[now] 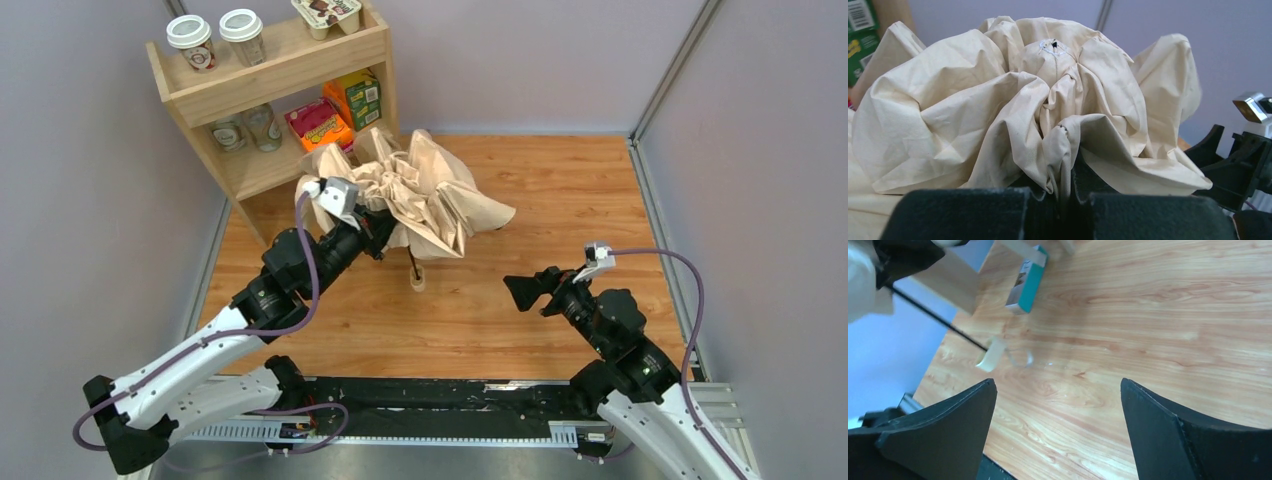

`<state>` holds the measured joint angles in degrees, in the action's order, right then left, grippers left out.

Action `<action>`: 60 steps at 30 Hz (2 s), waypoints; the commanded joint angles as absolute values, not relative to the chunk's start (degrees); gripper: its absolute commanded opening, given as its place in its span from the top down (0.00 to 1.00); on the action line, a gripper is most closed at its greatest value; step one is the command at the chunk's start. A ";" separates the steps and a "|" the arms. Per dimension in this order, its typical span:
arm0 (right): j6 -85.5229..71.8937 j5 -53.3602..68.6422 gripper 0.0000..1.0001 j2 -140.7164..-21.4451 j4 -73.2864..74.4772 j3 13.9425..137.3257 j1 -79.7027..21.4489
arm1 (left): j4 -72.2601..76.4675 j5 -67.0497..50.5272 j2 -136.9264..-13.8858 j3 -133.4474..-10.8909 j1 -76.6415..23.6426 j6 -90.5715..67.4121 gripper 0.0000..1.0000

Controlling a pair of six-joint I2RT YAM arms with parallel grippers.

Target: Put away the umbrella

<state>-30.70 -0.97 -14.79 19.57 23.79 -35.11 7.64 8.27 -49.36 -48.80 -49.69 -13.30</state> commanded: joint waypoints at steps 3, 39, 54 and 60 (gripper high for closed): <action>-35.77 3.01 0.10 -24.65 12.27 24.96 -35.07 | 4.02 10.08 -43.95 -52.82 -48.78 -25.30 1.00; -14.85 42.54 0.96 -49.30 -8.69 50.02 -36.38 | 7.46 -28.20 -48.51 -50.19 -48.78 -13.45 1.00; -8.61 20.50 0.28 -49.14 14.90 55.28 -43.42 | 11.61 -31.39 -49.75 -48.69 -48.69 -17.67 1.00; -10.46 15.30 0.00 -44.75 31.36 58.18 -43.42 | 8.09 -23.74 -46.50 -47.81 -48.60 -16.52 1.00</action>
<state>-10.24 21.71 -48.16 18.02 55.31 -43.33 3.81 -27.40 -49.65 -46.70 -48.34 -17.61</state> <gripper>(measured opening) 0.991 0.069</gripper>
